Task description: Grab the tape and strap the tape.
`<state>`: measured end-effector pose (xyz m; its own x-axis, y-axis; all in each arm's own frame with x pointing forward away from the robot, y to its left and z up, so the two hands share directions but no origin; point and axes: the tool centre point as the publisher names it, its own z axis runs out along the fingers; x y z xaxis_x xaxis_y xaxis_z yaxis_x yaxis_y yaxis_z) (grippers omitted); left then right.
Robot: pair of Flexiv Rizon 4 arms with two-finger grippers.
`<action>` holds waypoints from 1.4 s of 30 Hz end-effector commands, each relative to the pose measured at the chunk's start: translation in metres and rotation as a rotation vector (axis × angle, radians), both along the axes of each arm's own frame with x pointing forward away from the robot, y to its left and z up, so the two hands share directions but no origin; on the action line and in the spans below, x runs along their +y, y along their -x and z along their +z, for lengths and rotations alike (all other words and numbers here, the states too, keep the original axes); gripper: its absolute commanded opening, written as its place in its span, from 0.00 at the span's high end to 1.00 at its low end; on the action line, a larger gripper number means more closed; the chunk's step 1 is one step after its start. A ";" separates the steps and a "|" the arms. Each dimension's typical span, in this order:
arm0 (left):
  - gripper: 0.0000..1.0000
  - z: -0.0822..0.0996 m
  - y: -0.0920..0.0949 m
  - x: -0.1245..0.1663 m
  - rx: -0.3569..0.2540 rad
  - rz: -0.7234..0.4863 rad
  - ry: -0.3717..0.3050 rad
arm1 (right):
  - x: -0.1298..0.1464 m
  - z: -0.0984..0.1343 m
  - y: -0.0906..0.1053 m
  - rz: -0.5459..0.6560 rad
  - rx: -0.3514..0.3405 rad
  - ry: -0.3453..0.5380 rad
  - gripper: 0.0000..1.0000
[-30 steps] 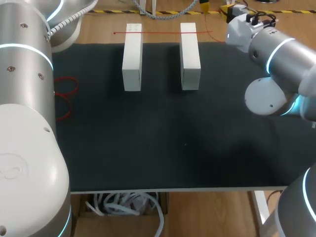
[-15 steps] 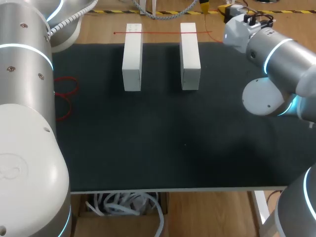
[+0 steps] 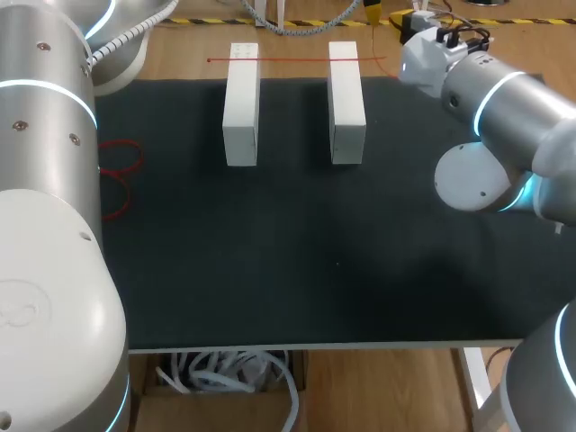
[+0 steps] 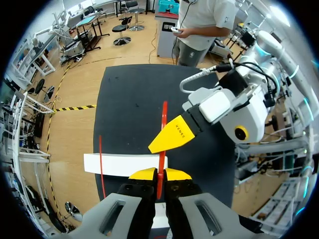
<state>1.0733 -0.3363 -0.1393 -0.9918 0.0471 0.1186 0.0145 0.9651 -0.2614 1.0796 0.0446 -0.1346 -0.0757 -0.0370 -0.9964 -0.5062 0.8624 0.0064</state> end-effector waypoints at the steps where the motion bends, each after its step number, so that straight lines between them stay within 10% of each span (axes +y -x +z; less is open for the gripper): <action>1: 1.00 0.002 -0.001 -0.001 0.005 0.000 -0.006 | 0.000 -0.003 -0.003 0.059 -0.004 -0.010 1.00; 30: 1.00 0.002 -0.001 -0.001 0.005 0.000 -0.006 | -0.004 0.001 -0.002 0.037 -0.022 -0.060 1.00; 34: 1.00 0.002 -0.001 -0.001 0.005 0.000 -0.006 | -0.005 0.001 -0.002 0.038 -0.026 -0.064 0.75; 35: 1.00 0.002 -0.001 -0.001 0.005 0.000 -0.006 | -0.005 0.001 -0.001 0.038 -0.030 -0.069 0.53; 42: 1.00 0.002 -0.001 -0.001 0.005 0.000 -0.006 | -0.007 0.004 0.001 0.040 -0.037 -0.084 0.55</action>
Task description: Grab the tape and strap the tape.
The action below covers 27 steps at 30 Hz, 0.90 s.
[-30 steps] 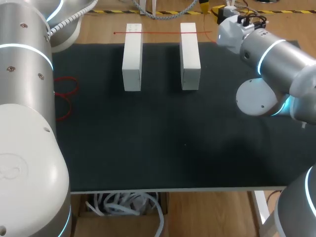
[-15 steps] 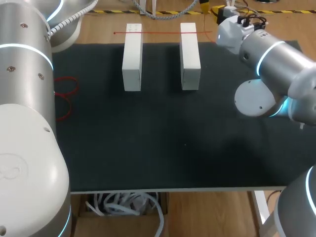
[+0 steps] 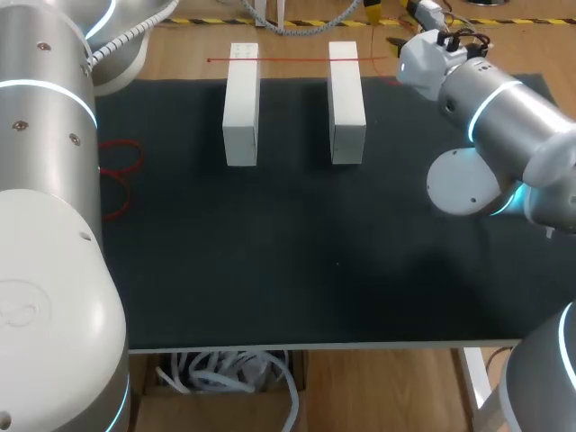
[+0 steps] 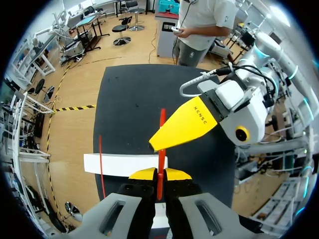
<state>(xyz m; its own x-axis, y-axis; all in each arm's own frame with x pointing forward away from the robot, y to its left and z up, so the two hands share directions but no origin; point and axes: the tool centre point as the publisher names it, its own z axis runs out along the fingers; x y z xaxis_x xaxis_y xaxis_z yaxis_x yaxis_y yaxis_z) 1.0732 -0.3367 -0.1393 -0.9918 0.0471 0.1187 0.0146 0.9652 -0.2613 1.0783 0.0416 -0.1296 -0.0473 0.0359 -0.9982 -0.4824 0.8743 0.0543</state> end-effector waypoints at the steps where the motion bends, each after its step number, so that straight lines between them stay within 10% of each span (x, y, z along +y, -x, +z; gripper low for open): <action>1: 1.00 0.002 -0.001 -0.001 0.005 0.000 -0.006 | -0.005 0.000 0.001 0.069 -0.010 -0.019 0.54; 18: 1.00 0.002 -0.001 -0.001 0.005 0.000 -0.006 | -0.038 0.003 0.060 0.179 0.133 -0.188 0.61; 27: 1.00 0.002 -0.001 -0.001 0.005 0.000 -0.006 | -0.100 0.031 0.029 0.114 0.157 -0.363 0.62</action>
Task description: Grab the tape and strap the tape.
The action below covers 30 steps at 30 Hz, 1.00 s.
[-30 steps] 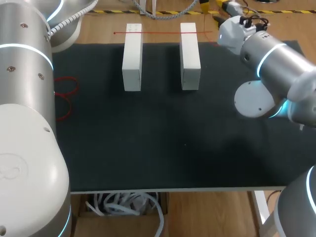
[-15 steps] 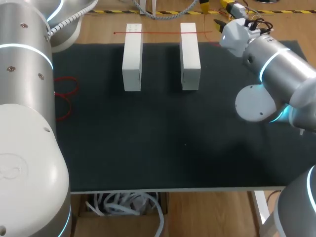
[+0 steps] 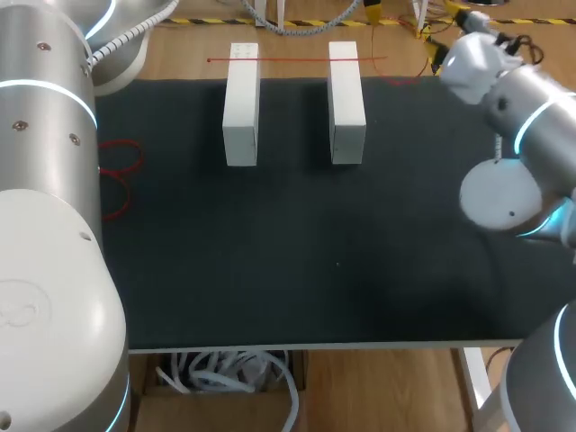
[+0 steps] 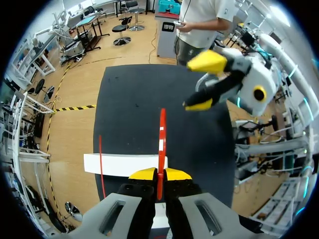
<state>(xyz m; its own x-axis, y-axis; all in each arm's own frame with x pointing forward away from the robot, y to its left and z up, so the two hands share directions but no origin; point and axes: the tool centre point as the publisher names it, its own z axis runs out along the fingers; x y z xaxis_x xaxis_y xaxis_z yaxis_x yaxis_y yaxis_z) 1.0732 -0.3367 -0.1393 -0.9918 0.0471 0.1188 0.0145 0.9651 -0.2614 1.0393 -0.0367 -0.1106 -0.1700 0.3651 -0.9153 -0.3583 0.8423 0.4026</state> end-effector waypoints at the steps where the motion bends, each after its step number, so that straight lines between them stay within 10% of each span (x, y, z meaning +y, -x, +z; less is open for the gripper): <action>1: 1.00 0.002 -0.001 -0.001 0.005 0.000 -0.006 | -0.027 0.013 -0.014 0.226 -0.036 -0.051 0.62; 10: 1.00 0.002 -0.001 -0.001 0.005 0.000 -0.006 | -0.055 0.002 -0.048 0.247 0.062 -0.222 0.59; 11: 1.00 0.002 -0.001 -0.001 0.005 0.000 -0.006 | -0.056 0.001 -0.050 0.227 0.066 -0.241 0.52; 12: 1.00 0.002 -0.001 -0.001 0.005 0.000 -0.006 | -0.056 -0.001 -0.053 0.228 0.062 -0.236 0.00; 30: 1.00 0.002 -0.001 -0.001 0.005 0.000 -0.006 | -0.055 -0.003 -0.054 0.227 0.062 -0.251 0.00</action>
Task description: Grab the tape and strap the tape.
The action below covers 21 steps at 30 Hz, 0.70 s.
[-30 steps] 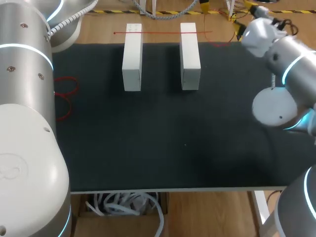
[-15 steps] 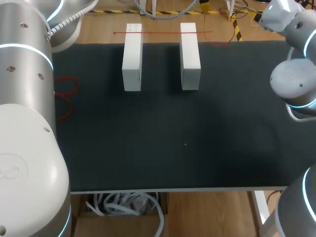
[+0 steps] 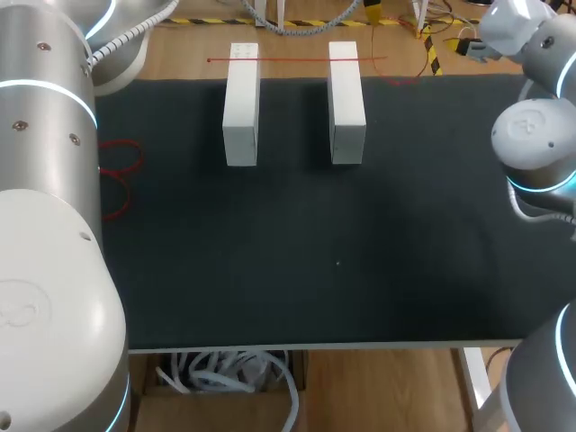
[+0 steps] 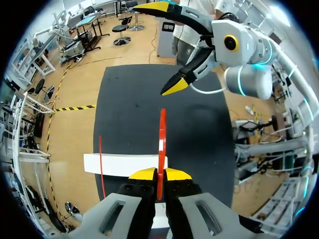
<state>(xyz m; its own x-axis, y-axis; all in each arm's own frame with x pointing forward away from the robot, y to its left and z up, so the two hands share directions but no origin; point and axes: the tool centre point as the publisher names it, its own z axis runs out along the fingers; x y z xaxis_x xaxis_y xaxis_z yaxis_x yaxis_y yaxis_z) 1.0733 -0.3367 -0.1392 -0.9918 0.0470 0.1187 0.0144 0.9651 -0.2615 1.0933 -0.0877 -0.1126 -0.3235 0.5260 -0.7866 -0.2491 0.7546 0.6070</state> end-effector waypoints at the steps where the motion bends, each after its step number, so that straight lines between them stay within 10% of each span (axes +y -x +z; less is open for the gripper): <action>1: 1.00 0.002 -0.001 -0.001 0.005 0.000 -0.006 | -0.004 -0.001 0.000 0.224 -0.147 -0.090 0.00; 8: 1.00 0.012 0.001 0.031 0.029 0.082 -0.189 | -0.004 -0.001 0.000 0.224 -0.147 -0.090 0.00; 21: 1.00 0.041 0.062 0.197 0.006 0.550 -0.346 | -0.004 -0.001 0.000 0.224 -0.147 -0.090 0.00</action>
